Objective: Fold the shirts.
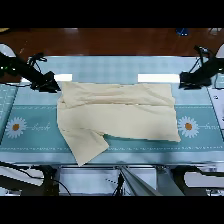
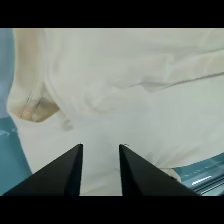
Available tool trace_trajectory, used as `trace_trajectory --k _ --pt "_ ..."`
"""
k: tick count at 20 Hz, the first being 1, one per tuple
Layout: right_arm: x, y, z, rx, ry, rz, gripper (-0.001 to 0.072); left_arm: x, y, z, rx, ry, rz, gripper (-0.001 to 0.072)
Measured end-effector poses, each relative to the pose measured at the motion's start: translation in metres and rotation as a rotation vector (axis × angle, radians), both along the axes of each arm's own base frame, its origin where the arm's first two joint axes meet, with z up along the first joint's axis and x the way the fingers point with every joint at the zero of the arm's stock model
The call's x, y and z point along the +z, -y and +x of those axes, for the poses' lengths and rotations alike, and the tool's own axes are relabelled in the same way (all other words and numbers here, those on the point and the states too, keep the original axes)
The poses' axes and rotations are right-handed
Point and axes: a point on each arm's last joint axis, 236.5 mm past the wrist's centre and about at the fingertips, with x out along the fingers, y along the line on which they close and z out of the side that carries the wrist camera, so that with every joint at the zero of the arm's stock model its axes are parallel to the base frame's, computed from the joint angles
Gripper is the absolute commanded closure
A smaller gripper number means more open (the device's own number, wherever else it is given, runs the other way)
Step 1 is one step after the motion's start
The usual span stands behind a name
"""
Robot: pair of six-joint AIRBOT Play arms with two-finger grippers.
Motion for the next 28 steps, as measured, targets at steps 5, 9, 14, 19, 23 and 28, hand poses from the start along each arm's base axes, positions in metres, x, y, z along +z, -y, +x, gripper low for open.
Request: trace_trajectory --k 5,9,14,19,23,28 --pt "0.027 0.046 -0.066 -0.028 -0.116 -0.090 0.0252 0.027 -0.025 -0.041 0.049 -0.007 0.051 0.0167" --pt "0.014 0.054 -0.121 -0.077 -0.144 -0.048 0.0219 0.002 -0.027 -0.118 0.085 -0.101 0.072 0.0169" --pt "-0.013 0.035 -0.148 -0.093 -0.061 0.052 0.0220 -0.047 -0.001 -0.197 0.108 -0.208 -0.011 0.0169" --pt "-0.020 0.016 -0.142 -0.103 0.021 0.133 0.0220 -0.078 0.025 -0.214 0.172 -0.209 -0.097 0.0169" --pt "-0.018 0.005 -0.131 -0.115 0.074 0.186 0.0220 -0.095 0.042 -0.223 0.186 -0.248 -0.137 0.0174" --pt "-0.015 -0.003 -0.124 -0.124 0.106 0.223 0.0220 -0.112 0.073 -0.211 0.195 -0.242 -0.183 0.0684"
